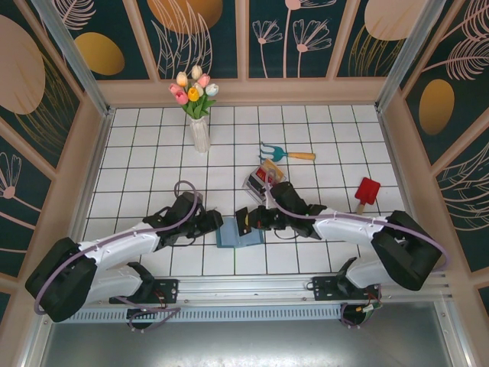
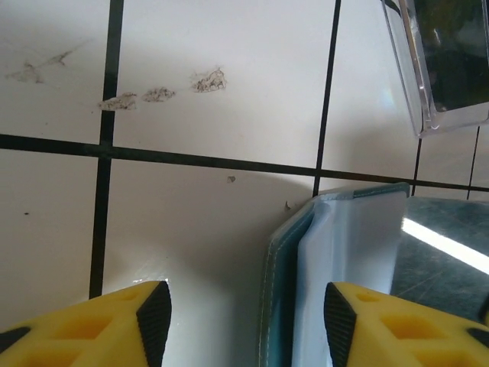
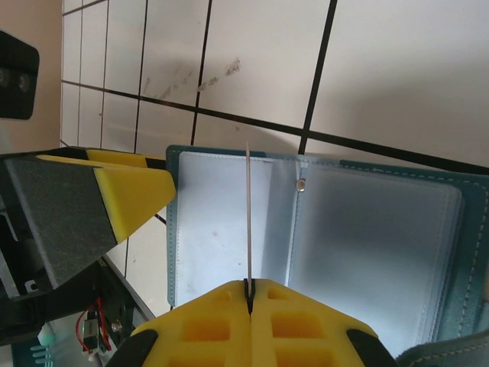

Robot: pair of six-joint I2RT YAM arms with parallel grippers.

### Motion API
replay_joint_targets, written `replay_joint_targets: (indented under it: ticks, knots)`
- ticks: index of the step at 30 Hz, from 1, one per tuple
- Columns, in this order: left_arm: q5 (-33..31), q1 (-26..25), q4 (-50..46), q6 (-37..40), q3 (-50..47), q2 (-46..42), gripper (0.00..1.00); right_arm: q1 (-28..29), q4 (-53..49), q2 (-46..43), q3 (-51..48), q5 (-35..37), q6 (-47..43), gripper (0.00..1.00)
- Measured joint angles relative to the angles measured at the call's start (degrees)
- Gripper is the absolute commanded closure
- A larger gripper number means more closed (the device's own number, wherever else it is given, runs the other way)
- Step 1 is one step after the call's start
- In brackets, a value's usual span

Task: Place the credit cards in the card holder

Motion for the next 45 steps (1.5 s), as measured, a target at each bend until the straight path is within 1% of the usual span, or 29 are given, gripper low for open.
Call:
replay_joint_targets:
  ticks: [5, 9, 13, 16, 22, 28, 32, 39, 45]
  knots:
    - [1.3, -0.2, 0.7, 0.4, -0.2, 1.1, 0.68, 0.7, 3.1, 2.9, -0.5, 0.0, 1.3, 0.94]
    - [2.2, -0.2, 2.4, 0.5, -1.1, 2.5, 0.79, 1.2, 5.1, 4.8, -1.3, 0.0, 1.9, 0.95]
    - [2.6, -0.2, 5.3, -0.2, -2.2, 4.9, 0.87, 1.4, 6.1, 5.4, -2.5, 0.2, 2.6, 0.94]
    - [2.6, -0.3, 8.3, -1.1, -2.3, 7.1, 0.9, 1.4, 6.5, 5.9, -2.6, 0.2, 2.6, 0.94]
    - [2.6, -1.2, 13.9, -3.5, -2.4, 10.5, 0.94, 1.3, 8.2, 6.7, -3.4, 0.3, 3.3, 0.95]
    - [1.9, -1.6, 17.4, -6.6, -4.9, 9.5, 0.95, 1.2, 12.0, 7.0, -5.7, 0.7, 7.2, 0.95]
    - [1.0, -1.9, 17.6, -7.7, -6.3, 7.3, 0.95, 1.6, 12.2, 5.9, -6.4, 2.3, 10.0, 0.95]
    - [0.0, -1.9, 17.7, -8.3, -7.5, 6.1, 0.95, 2.2, 8.9, -1.8, -9.0, 6.7, 13.1, 0.93]
    - [-0.1, -1.9, 18.0, -8.4, -8.0, 5.7, 0.95, 2.3, 11.8, 1.0, -9.7, 5.5, 13.7, 0.94]
